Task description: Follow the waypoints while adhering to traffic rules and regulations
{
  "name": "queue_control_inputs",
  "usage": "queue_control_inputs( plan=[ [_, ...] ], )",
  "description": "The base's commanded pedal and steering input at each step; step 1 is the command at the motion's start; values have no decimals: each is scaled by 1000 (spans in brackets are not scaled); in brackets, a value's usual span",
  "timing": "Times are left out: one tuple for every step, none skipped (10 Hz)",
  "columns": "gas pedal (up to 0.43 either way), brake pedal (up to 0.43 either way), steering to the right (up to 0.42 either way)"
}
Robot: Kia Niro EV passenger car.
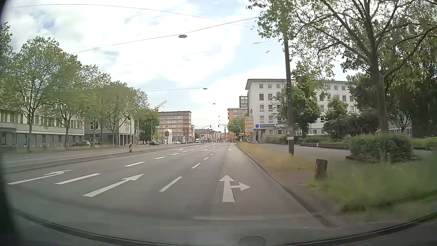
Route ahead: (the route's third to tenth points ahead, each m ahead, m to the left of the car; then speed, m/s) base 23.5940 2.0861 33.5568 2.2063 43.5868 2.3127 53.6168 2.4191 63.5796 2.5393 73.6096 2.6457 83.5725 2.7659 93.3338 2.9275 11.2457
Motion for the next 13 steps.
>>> queue_control_inputs(
  plan=[
    [20, 30, 1],
    [20, 30, 0],
    [20, 30, 0],
    [20, 30, 0],
    [20, 30, 0],
    [20, 30, 0],
    [20, 30, -1],
    [20, 30, -1],
    [20, 30, -1],
    [20, 30, -1],
    [20, 30, -1],
    [20, 30, 0],
    [20, 30, -1]
  ],
)
